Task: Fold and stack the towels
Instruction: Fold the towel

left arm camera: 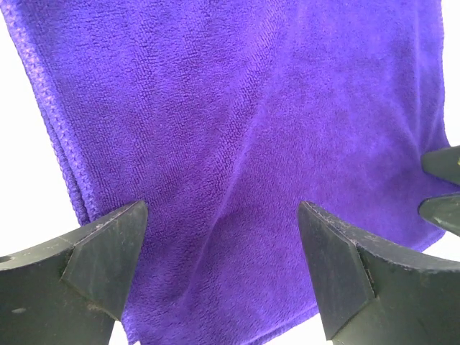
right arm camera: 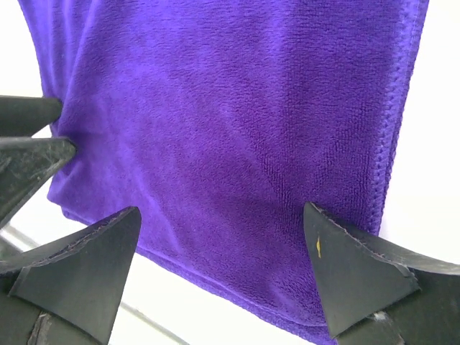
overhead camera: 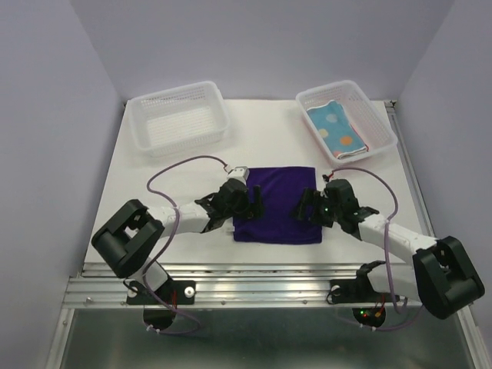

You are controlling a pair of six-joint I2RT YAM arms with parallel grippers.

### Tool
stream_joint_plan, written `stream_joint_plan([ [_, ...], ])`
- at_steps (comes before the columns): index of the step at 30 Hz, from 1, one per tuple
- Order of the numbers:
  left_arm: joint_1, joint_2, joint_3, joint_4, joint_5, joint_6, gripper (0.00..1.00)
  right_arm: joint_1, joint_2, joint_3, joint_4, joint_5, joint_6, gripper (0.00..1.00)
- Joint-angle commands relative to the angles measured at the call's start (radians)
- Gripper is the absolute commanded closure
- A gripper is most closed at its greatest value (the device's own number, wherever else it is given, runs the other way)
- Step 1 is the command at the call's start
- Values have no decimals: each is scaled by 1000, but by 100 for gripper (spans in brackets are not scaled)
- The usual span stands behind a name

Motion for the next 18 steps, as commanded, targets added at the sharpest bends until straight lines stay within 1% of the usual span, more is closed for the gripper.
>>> stream_joint_plan([
  [1,-37,-126,-165,-64,17,-93,1,105,-111,-117,-64,-1,67,0],
  [4,-64,-223,-192,-84,9,-111,1,151,-177,-144,-76,-2,93,0],
  [5,-66,-244,-191,-90,3,-110,1,150,-194,-139,-79,-5,91,0],
  [7,-66,-304,-170,-119,-29,-104,1,151,-238,-84,-113,34,59,0],
  [8,-66,-321,-157,-132,-41,-93,1,151,-249,-57,-125,80,49,0],
  [10,-64,-355,-115,-182,-99,-84,1,148,-265,14,-145,126,19,0],
  [11,-61,-358,-96,-207,-177,-82,1,151,-266,32,-145,171,18,0],
  [12,-44,-354,-59,-248,-207,-75,1,150,-262,74,-148,201,6,0],
  [13,-44,-349,-59,-256,-228,-69,1,150,-254,74,-152,235,13,0],
  [14,-8,-337,-35,-255,-247,-55,1,150,-243,107,-153,287,16,0],
  [15,14,-324,-25,-238,-246,-40,1,151,-201,121,-149,371,15,0],
  [16,43,-286,-4,-227,-238,-12,1,148,-172,155,-147,416,13,0],
  [17,92,-263,10,-215,-201,5,1,147,-133,183,-155,454,9,0],
  [18,117,-237,27,-205,-190,16,1,144,-69,206,-162,499,4,0],
])
